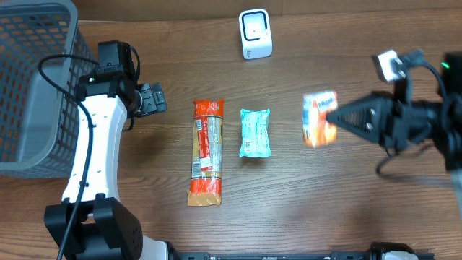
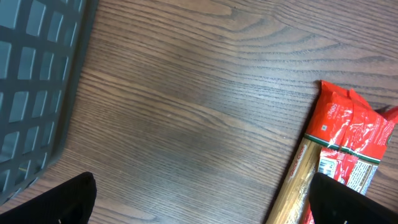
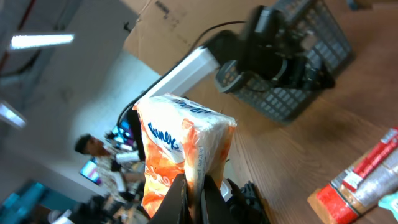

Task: Scan the item barcode
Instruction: 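Lift the Kleenex pack and carry it rightward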

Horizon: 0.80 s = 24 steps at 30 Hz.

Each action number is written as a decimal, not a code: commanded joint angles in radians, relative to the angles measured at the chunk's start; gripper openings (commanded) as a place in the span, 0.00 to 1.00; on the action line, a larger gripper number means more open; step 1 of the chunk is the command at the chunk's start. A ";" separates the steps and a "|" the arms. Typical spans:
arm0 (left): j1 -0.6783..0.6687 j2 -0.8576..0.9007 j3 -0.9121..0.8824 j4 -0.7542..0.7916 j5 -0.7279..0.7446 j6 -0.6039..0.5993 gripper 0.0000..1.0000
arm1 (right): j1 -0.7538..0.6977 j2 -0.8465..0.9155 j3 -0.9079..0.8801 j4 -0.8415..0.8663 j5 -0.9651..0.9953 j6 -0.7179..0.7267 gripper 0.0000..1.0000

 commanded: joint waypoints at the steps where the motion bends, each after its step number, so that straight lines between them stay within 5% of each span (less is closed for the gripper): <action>1: 0.003 0.001 -0.007 0.001 -0.005 0.009 1.00 | -0.006 -0.040 0.010 0.003 -0.034 0.010 0.04; 24: 0.002 0.001 -0.007 0.001 -0.005 0.009 1.00 | -0.005 -0.022 0.009 0.023 -0.032 0.010 0.04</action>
